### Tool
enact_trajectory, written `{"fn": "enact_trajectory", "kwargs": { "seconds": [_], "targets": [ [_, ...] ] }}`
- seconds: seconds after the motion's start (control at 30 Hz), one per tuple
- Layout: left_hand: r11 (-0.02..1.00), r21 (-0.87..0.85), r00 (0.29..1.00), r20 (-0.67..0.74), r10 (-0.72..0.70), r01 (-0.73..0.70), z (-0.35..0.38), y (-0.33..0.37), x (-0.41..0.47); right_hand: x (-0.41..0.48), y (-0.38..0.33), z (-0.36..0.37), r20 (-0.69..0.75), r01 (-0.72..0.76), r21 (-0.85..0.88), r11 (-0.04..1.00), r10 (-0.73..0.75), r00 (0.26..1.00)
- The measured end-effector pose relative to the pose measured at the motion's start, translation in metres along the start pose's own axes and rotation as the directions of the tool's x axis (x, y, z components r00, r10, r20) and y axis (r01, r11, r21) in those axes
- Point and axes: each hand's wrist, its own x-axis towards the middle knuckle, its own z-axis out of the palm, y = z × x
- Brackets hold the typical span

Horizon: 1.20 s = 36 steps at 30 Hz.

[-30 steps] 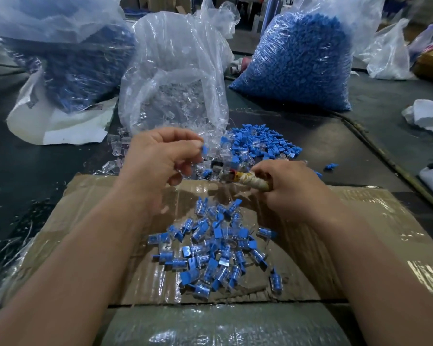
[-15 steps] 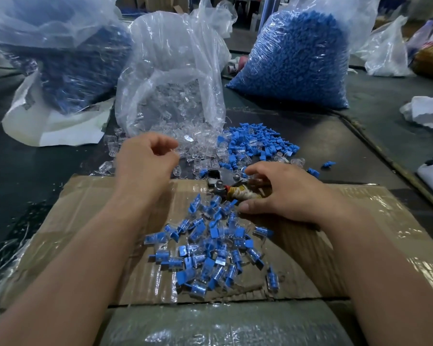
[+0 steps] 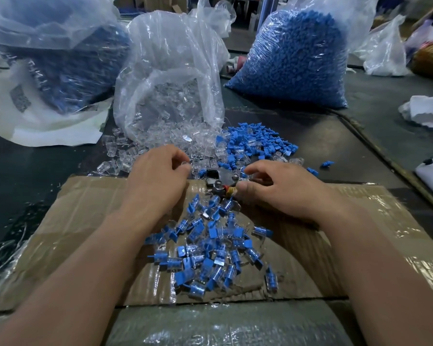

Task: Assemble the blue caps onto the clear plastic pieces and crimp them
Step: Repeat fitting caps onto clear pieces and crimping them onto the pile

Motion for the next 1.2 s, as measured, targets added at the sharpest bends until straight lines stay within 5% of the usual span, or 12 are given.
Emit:
{"fn": "enact_trajectory", "kwargs": {
  "seconds": [0.2,0.3,0.43,0.67,1.03,1.2],
  "targets": [
    [0.969,-0.247,0.999,-0.033,-0.034,0.025,-0.002,0.01,-0.003,0.008,0.006,0.003,-0.235,0.038,0.042,0.998,-0.027,0.972],
    [0.847,-0.506,0.987,0.09,-0.135,0.162,-0.004,0.013,-0.005,0.015,0.008,0.007,-0.411,0.077,0.058,0.995,-0.047,0.91],
    [0.723,-0.633,0.961,0.198,-0.193,0.276,-0.008,0.018,-0.006,0.025,0.004,0.013,-0.427,0.128,0.072,0.989,-0.086,0.9],
    [0.71,-0.651,0.963,0.21,-0.171,0.268,-0.01,0.021,-0.008,0.033,0.002,0.022,-0.174,0.183,-0.016,0.983,-0.183,0.968],
    [0.706,-0.651,0.959,0.231,-0.166,0.279,-0.009,0.023,-0.01,0.033,0.007,0.02,-0.331,0.135,0.099,0.986,-0.095,0.939],
    [0.623,-0.714,0.944,0.296,-0.145,0.319,-0.01,0.022,-0.009,0.027,0.001,0.017,-0.52,0.21,0.255,0.944,-0.048,0.853]
  ]
}}
